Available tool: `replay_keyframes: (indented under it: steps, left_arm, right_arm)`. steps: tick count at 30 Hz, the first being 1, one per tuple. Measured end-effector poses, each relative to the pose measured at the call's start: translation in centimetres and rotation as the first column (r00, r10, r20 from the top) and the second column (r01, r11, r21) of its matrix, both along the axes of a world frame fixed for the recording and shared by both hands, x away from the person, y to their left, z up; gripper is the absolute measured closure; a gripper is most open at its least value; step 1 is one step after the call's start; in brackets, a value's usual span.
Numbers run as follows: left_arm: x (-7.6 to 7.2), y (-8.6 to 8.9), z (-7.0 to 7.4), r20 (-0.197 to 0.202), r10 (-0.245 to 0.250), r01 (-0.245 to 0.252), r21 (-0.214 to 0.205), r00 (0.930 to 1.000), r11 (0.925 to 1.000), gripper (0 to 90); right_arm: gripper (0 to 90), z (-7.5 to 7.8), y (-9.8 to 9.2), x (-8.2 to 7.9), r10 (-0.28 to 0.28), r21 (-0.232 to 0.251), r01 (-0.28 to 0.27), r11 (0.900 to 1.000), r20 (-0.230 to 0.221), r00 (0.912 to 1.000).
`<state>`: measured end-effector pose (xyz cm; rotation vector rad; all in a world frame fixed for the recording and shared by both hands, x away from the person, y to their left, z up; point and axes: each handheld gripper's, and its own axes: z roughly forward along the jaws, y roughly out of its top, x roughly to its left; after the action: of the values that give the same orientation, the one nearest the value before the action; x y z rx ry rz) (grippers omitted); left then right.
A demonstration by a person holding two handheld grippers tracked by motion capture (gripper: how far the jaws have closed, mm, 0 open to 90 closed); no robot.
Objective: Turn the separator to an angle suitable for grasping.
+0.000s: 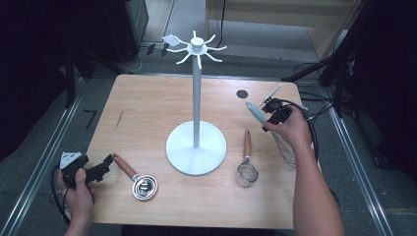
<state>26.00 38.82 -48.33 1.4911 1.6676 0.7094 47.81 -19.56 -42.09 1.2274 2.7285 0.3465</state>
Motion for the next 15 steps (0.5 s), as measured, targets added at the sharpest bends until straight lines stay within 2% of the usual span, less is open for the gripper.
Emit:
replay_keyframes:
  steps: [9,15]
  left_arm:
    - [0.0,0.0,0.0,-0.001,0.001,-0.001,-0.002,1.0000,1.0000,8.0]
    - [0.0,0.0,0.0,-0.001,0.002,-0.002,-0.003,1.0000,1.0000,8.0]
  right_arm:
    - [71.2,1.5,-0.8,-0.9,-0.029,0.121,0.019,0.9924,0.081,0.9963]
    - [71.2,2.5,-1.2,-1.7,-0.056,0.207,0.025,0.9780,0.143,0.9881]
